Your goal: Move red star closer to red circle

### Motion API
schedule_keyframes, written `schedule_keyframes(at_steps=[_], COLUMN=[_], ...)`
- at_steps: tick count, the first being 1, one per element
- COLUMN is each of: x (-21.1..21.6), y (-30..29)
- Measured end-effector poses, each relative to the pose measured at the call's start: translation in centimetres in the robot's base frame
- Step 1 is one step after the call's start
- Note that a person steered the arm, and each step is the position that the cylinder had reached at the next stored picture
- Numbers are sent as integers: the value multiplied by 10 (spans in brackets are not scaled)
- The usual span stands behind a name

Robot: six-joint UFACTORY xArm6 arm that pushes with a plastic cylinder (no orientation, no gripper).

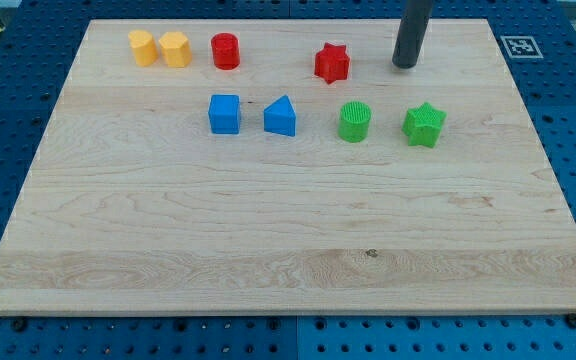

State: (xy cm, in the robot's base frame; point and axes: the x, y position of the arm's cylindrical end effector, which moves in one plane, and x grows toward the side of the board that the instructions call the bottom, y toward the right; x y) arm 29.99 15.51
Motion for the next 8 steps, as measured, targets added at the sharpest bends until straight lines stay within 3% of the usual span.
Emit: schedule_keyframes(at_steps=[2, 4, 8], x=[6, 6, -7], y=[-10, -67, -113])
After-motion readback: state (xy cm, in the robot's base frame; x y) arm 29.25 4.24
